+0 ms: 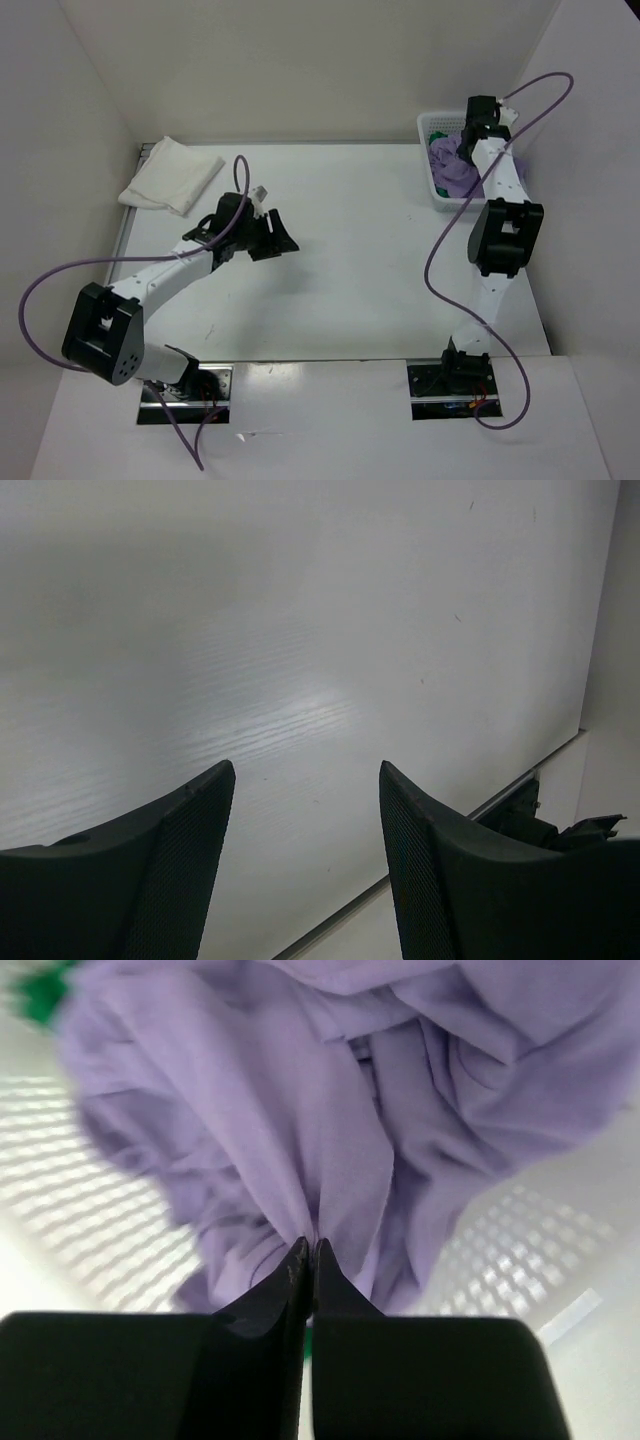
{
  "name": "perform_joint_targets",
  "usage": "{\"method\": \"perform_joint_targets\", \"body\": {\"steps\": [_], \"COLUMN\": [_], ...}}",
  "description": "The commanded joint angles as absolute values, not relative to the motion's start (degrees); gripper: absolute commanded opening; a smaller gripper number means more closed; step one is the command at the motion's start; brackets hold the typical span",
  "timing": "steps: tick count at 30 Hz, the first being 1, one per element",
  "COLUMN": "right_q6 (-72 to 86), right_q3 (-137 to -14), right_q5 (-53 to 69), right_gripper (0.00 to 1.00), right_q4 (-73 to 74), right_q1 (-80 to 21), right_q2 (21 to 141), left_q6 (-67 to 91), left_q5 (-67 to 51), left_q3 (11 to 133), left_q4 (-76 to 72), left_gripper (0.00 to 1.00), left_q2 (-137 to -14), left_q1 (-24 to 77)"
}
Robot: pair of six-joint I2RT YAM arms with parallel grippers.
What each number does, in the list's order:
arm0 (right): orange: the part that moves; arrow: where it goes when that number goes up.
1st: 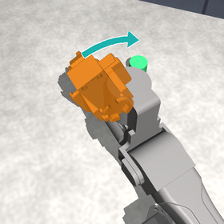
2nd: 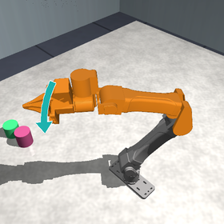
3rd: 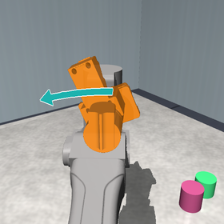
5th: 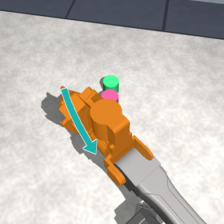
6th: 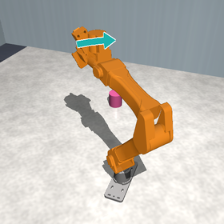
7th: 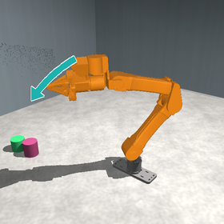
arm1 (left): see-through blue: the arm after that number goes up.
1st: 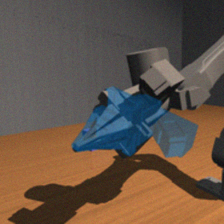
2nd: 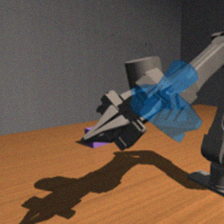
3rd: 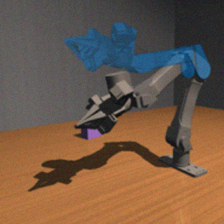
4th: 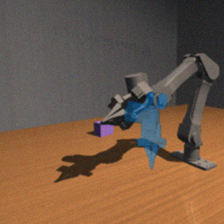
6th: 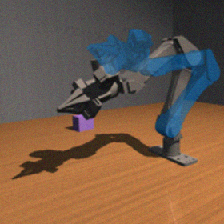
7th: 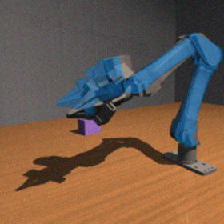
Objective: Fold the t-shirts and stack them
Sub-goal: Grab crumpled tshirt from bin with the right arm, then move the tshirt to the center of the board
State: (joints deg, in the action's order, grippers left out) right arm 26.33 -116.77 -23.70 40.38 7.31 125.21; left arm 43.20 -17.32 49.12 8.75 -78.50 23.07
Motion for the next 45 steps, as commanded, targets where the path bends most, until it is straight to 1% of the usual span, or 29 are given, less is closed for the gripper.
{"method": "perform_joint_targets", "body": {"steps": [1,2,3,5,6,7,9,10,11,13,14,15,18,19,22,24,25,26,28,29,31,33,34,35,37,39,43,45], "right_q6": [26.7,26.7,26.7,25.2,24.3,24.3,25.6,28.9,30.7,37.3,39.2,40.6,43.8,43.8,45.0,45.7,44.2,43.4,42.3,41.1,39.6,38.0,37.3,35.5,34.4,34.4,33.8,33.2], "right_q3": [-116.4,-116.9,-118.0,-121.8,-123.4,-127.1,-130.1,-130.9,-131.0,-132.3,-133.1,-135.7,-139.7,-139.7,-134.8,-127.6,-125.2,-119.4,-112.7,-107.1,-101.5,-99.9,-100.6,-101.6,-103.1,-102.5,-99.5,-95.1], "right_q5": [-21.6,-18.9,-17.0,-13.6,-14.3,-13.7,-3.8,0.3,9.7,18.9,25.4,27.6,32.2,32.9,32.9,35.0,33.3,32.3,33.1,31.7,30.3,25.3,22.9,20.4,15.3,12.0,9.1,7.8], "right_gripper": [0.0,0.0,0.0,0.0,0.0,0.0,0.0,0.0,0.0,0.0,0.0,0.0,0.0,0.01,0.01,0.01,0.01,0.01,0.01,0.01,0.01,0.01,0.01,0.01,0.01,0.01,0.01,0.02], "right_q4": [34.4,34.4,34.4,34.9,34.9,35.5,34.8,33.8,32.1,26.5,24.8,23.4,20.0,19.4,18.4,15.8,15.2,15.2,13.5,13.5,12.9,12.9,16.2,18.1,20.4,20.4,21.5,21.5], "right_q1": [4.3,3.3,2.3,-2.6,-7.7,-9.7,-12.6,-12.6,-13.2,-13.2,-13.7,-14.3,-17.0,-17.1,-16.2,-16.2,-16.2,-16.2,-15.5,-14.9,-14.1,-13.5,-13.0,-13.0,-12.3,-11.5,-10.1,-10.1], "right_q2": [109.1,104.2,102.1,96.3,94.9,93.9,91.7,91.0,89.7,89.6,89.6,89.6,90.2,90.2,90.2,89.6,89.6,89.6,91.7,92.9,97.4,103.1,105.0,107.0,111.1,111.7,109.2,107.5], "left_q6": [41.4,41.4,41.9,43.2,44.0,44.0,45.4,47.2,48.4,53.3,54.8,55.7,55.1,54.4,53.9,53.3,52.6,52.6,50.6,47.9,44.8,40.1,38.6,36.2,34.8,34.8,35.3,35.3], "left_q5": [-18.5,-19.3,-20.0,-21.6,-22.2,-22.2,-22.8,-23.4,-24.0,-26.1,-26.8,-26.8,-26.8,-26.8,-26.8,-26.8,-26.8,-26.3,-25.2,-22.8,-20.4,-15.0,-13.1,-9.7,-6.9,-3.8,-3.3,-3.3], "left_q3": [55.1,56.1,56.9,58.5,58.5,59.4,59.9,59.9,58.0,54.9,53.2,51.7,49.2,48.7,48.7,49.3,49.3,49.3,49.9,49.9,51.1,52.0,52.6,52.6,52.6,52.6,52.6,51.9], "left_q4": [8.3,8.3,8.3,8.3,8.3,8.3,8.3,8.3,7.0,5.0,3.4,3.3,5.0,6.1,8.0,8.7,8.7,8.7,10.4,11.5,14.6,18.2,19.2,20.2,23.1,24.3,25.5,26.0], "left_gripper": [0.67,0.67,0.67,0.67,0.67,0.67,0.67,0.67,0.67,0.67,0.67,0.67,0.67,0.67,0.67,0.67,0.67,0.67,0.67,0.67,0.67,0.66,0.66,0.63,0.61,0.59,0.59,0.59], "left_q2": [-79.8,-80.7,-81.5,-82.3,-82.9,-83.4,-83.4,-83.4,-83.4,-81.7,-81.1,-80.6,-77.7,-77.0,-74.4,-73.8,-73.2,-73.2,-72.6,-72.1,-72.1,-71.5,-71.5,-71.5,-71.5,-71.5,-72.2,-74.2], "left_q1": [23.2,22.4,21.9,20.8,19.9,19.3,16.9,15.7,14.0,8.7,6.8,3.5,-1.7,-3.0,-7.1,-7.7,-7.7,-7.7,-7.7,-7.7,-7.7,-6.6,-4.3,-3.1,0.5,2.6,7.5,11.5]}}
